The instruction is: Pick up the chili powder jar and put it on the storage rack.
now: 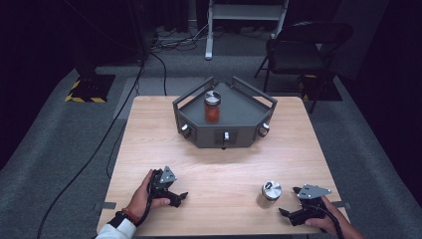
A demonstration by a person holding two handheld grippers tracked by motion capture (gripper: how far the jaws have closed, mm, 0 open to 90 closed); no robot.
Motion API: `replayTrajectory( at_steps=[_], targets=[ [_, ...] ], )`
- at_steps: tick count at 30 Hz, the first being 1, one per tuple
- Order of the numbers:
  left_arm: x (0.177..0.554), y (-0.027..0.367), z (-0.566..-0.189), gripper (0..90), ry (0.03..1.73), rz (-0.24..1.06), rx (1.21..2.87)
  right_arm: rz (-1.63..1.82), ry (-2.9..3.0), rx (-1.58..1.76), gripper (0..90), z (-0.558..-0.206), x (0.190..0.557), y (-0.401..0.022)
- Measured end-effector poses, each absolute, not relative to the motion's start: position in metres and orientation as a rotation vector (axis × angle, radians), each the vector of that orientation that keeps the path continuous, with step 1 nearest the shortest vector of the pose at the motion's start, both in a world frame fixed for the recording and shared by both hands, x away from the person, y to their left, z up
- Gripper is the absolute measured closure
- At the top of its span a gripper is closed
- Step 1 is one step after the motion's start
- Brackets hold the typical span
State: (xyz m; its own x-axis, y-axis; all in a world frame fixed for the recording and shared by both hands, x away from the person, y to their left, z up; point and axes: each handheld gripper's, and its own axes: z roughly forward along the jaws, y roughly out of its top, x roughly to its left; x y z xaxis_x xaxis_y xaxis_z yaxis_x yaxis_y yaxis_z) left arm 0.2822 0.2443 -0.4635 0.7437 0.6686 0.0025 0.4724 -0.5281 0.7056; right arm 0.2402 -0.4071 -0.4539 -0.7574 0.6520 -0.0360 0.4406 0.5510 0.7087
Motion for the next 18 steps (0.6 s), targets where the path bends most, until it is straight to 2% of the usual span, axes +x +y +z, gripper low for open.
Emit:
replayTrajectory(
  at_steps=[18],
  targets=[
    [0.2821, 0.2452, -0.4631, 0.3, 0.856, 0.352, 2.232, 1.022, 2.498, 0.896, 0.0, -0.4543, 0.2414, -0.407]
  ],
)
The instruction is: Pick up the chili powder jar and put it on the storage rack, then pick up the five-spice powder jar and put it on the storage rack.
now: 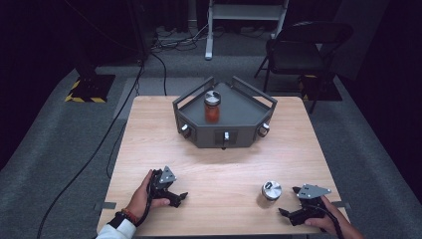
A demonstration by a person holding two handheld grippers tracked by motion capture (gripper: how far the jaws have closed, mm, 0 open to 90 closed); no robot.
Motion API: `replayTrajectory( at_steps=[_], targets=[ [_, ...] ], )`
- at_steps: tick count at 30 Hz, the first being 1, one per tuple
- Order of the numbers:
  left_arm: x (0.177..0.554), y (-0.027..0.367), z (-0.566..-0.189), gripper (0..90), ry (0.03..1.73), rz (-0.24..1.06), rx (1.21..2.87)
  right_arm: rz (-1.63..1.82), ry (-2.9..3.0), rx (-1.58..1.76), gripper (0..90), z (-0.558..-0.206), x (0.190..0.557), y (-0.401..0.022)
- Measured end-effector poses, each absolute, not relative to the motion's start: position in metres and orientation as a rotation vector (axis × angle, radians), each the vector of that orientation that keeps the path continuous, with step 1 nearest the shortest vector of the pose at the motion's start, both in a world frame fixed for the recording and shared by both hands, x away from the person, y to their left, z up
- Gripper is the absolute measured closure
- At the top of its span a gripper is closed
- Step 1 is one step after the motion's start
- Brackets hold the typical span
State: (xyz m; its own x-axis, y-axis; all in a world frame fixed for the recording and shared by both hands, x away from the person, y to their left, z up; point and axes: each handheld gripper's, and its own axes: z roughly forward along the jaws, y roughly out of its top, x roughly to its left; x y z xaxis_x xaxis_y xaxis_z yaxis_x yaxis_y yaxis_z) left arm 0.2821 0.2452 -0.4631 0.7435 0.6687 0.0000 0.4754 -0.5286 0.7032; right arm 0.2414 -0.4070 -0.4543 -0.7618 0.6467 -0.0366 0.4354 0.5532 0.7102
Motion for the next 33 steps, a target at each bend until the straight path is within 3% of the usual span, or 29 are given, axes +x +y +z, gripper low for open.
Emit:
replayTrajectory(
  at_steps=[33],
  targets=[
    [0.283, 0.245, -0.463, 0.1, 0.853, 0.349, 2.231, 1.036, 2.479, 0.862, 3.7, -0.441, 0.234, -0.407]
  ],
)
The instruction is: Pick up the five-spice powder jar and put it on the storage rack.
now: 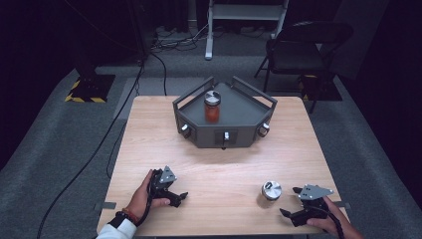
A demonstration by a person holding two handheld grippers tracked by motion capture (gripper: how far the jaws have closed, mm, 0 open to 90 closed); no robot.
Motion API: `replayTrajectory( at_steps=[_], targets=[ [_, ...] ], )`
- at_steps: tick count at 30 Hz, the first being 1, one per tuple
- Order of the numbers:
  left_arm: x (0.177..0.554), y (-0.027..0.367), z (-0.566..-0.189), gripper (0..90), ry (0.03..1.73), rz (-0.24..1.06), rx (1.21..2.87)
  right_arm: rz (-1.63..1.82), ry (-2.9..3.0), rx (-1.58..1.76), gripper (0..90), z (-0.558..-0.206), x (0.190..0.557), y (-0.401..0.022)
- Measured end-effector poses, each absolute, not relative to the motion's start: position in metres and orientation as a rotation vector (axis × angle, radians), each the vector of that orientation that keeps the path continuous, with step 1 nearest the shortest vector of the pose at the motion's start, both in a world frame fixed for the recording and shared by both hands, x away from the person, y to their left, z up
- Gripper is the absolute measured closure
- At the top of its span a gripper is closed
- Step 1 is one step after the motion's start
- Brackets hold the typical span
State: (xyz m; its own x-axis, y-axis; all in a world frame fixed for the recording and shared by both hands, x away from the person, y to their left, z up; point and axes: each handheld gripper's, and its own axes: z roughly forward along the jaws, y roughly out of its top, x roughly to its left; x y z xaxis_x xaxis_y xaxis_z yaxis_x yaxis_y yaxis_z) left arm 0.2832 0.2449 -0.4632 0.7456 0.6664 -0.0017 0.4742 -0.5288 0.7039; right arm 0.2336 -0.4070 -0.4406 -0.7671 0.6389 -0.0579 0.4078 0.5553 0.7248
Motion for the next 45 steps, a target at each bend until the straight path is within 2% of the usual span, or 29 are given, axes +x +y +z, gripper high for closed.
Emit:
replayTrajectory(
  at_steps=[16, 32, 40, 45],
  targets=[
    [0.283, 0.244, -0.463, 0.2, 0.858, 0.351, 2.23, 1.11, 2.46, 0.881, 3.6, -0.428, 0.224, -0.396],
    [0.282, 0.244, -0.463, 0.2, 0.858, 0.351, 2.229, 1.204, 2.426, 0.889, 3.9, -0.435, 0.229, -0.38],
    [0.282, 0.244, -0.463, 0.2, 0.858, 0.352, 2.229, 1.225, 2.426, 0.888, 6.5, -0.443, 0.239, -0.371],
    [0.282, 0.244, -0.463, 0.2, 0.858, 0.351, 2.229, 1.237, 2.421, 0.868, 12.6, -0.446, 0.242, -0.365]
  ],
)
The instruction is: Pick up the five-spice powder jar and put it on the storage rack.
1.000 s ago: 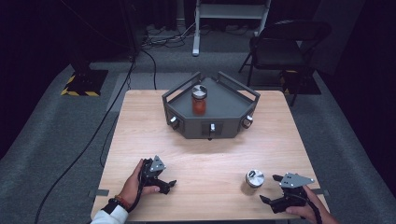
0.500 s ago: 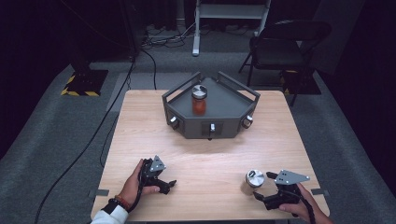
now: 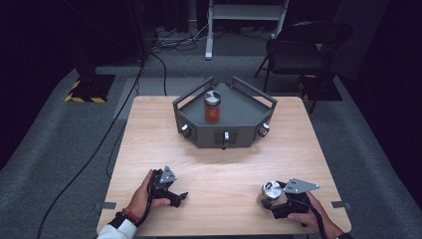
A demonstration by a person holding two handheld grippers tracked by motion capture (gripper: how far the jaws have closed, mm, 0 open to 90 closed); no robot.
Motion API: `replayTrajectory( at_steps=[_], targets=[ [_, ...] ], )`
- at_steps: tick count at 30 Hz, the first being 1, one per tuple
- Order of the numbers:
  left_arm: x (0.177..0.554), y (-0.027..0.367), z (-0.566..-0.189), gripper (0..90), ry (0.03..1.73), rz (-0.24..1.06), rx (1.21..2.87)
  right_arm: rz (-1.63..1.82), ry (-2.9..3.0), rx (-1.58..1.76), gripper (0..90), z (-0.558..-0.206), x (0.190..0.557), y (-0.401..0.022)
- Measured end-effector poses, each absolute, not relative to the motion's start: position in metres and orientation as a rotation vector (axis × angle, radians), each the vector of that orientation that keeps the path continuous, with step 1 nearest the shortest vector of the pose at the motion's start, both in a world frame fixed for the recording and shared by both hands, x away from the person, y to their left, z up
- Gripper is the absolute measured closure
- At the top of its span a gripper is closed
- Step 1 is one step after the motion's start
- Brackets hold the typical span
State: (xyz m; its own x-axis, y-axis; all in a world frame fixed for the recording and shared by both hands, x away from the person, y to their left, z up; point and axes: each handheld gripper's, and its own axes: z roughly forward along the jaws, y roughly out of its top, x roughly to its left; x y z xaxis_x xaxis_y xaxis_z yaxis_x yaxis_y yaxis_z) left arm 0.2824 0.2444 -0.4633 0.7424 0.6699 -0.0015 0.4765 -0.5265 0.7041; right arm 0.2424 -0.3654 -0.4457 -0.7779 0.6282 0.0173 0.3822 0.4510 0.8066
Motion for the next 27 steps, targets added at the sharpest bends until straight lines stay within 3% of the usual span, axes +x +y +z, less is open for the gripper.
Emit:
replayTrajectory(
  at_steps=[7, 27],
  targets=[
    [0.282, 0.2442, -0.4633, 0.3, 0.86, 0.353, 2.229, 1.264, 2.437, 0.784, 30.2, -0.4482, 0.2429, -0.3653],
    [0.2817, 0.244, -0.4634, 0.3, 0.862, 0.354, 2.228, 1.232, 2.313, 0.842, 31.1, -0.4428, 0.2357, -0.3631]
  ],
)
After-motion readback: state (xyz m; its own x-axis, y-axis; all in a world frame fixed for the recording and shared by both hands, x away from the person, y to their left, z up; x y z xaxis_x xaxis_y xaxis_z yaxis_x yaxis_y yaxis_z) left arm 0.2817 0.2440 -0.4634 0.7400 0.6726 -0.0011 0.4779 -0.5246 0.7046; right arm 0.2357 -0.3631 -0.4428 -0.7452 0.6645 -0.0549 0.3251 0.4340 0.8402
